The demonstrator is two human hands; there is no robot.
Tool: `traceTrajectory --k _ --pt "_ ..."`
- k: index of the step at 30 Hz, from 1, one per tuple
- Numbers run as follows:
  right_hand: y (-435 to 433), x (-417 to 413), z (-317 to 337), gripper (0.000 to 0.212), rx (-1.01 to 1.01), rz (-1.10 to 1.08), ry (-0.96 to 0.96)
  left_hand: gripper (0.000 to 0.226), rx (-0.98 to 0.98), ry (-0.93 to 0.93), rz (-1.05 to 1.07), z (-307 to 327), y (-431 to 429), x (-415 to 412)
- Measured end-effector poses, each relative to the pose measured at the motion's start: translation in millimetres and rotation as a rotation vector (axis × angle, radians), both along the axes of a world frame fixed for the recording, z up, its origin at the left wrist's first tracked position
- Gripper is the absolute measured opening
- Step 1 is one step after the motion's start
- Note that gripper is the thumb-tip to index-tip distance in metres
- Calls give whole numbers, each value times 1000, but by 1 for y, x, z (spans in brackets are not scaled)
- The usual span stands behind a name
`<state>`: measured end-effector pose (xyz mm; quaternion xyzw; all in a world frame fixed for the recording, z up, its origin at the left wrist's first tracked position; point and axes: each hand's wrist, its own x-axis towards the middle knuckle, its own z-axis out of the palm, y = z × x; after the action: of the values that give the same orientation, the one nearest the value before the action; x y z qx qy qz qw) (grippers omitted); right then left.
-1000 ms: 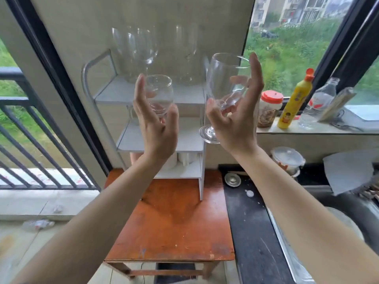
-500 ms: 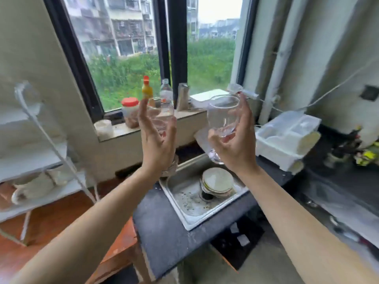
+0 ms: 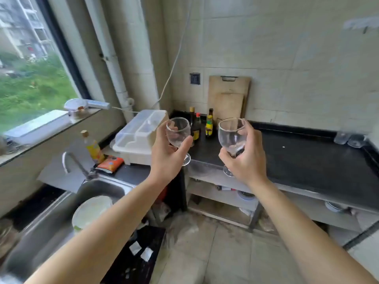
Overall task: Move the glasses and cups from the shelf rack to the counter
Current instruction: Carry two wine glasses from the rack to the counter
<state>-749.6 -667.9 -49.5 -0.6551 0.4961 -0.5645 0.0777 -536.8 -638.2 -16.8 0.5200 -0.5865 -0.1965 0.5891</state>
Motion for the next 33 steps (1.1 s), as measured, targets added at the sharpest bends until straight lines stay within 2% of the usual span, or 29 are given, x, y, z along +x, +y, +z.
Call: traceTrajectory --k 10,15,20,25,33 --pt "-89 -209 -2 84 106 -454 84 63 68 -3 -466 -6 -200 -222" --pt "-96 -314 7 77 139 -649 53 64 154 -4 -655 -4 -250 -339" --pt "-112 -411 -13 82 174 -793 28 66 201 -44 -775 -18 -283 -439" --pt "-154 -507 -44 82 230 -795 -16 51 218 -76 -808 -40 -324 -531" --pt "-259 -643 -49 78 284 -676 -18 62 240 -116 -697 -46 -402 -653"
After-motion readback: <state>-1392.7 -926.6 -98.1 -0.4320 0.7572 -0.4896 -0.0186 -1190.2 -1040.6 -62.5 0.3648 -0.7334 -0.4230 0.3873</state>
